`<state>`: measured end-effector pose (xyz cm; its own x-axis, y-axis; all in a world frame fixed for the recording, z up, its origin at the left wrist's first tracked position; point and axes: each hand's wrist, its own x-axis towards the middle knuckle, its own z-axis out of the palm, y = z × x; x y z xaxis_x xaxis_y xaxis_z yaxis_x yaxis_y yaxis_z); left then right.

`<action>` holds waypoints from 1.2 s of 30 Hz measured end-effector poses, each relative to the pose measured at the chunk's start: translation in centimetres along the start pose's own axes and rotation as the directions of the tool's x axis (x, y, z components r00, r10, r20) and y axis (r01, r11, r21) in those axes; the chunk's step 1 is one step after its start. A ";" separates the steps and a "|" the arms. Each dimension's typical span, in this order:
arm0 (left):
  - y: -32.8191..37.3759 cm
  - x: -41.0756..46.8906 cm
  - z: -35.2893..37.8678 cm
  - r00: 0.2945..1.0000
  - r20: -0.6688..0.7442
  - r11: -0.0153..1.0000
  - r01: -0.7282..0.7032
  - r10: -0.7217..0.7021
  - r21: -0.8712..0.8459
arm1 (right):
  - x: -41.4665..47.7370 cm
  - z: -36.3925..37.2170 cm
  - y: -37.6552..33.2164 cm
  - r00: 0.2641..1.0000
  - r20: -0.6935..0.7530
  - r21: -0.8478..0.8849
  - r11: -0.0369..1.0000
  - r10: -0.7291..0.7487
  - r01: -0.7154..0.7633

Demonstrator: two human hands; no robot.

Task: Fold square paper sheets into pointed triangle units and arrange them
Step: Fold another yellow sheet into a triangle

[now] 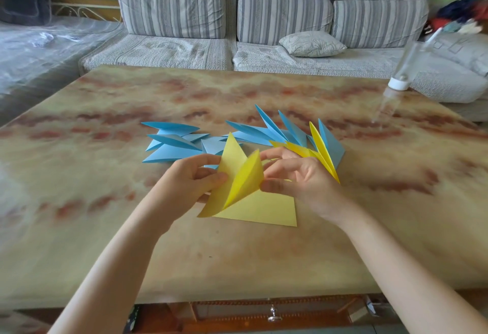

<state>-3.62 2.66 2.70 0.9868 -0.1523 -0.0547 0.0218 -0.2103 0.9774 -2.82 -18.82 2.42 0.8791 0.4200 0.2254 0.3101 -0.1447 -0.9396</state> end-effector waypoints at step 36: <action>1.4 -0.9 1.8 0.962 -0.220 0.927 -0.226 0.163 -0.300 | 0.0 1.4 -1.2 0.976 -0.211 0.114 0.993 0.047 -0.024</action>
<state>-4.77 0.73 3.77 0.9879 0.0313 0.1520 -0.1548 0.1294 0.9794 -3.70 -17.38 3.14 0.9493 0.2146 0.2298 0.2461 -0.0520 -0.9679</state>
